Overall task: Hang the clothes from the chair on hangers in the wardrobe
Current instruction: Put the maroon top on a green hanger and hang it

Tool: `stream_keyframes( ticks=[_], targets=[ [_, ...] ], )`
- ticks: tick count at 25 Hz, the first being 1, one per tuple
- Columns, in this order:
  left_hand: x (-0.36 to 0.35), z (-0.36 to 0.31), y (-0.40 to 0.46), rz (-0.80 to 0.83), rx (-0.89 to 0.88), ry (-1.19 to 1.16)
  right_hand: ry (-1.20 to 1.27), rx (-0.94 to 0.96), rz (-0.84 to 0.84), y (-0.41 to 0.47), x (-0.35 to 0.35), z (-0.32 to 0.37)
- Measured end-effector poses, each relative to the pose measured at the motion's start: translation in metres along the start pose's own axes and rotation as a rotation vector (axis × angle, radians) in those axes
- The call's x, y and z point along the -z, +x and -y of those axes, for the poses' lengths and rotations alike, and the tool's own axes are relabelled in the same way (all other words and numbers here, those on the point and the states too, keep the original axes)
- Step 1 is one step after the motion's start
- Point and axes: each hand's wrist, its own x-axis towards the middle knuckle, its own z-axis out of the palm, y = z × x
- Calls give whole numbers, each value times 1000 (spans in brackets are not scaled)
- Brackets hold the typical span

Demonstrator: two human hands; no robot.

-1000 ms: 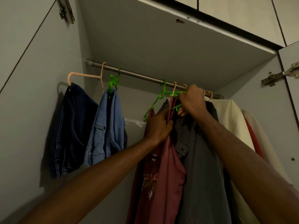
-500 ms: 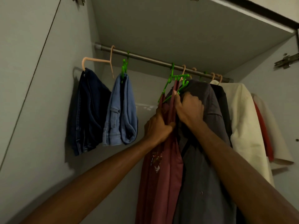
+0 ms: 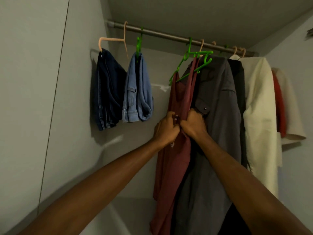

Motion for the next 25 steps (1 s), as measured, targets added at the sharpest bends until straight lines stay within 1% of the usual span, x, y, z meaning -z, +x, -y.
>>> stream_keyframes(
  ticks=[3,6,9,11,13,16,19,23,25],
  targets=[
    [0,-1,-30,17,71,24,-32,-50,41,-28,-1,-5],
    [3,-6,-68,25,145,92,-10,-61,103,-63,4,-11],
    [8,-8,-112,65,190,216,-107,-58,117,-107,12,-17],
    [10,-5,-139,96,222,336,-159,-10,100,-137,12,-22],
    [16,-8,-168,109,249,413,-170,41,42,-165,11,-28],
    [27,-16,-207,111,236,503,-223,102,-25,-201,5,-38],
    [41,-24,-239,105,241,548,-240,100,4,-232,4,-40],
    [56,-42,-286,123,263,577,-224,70,73,-285,11,-30],
    [65,-49,-308,128,271,578,-233,80,81,-312,10,-23]
  ],
)
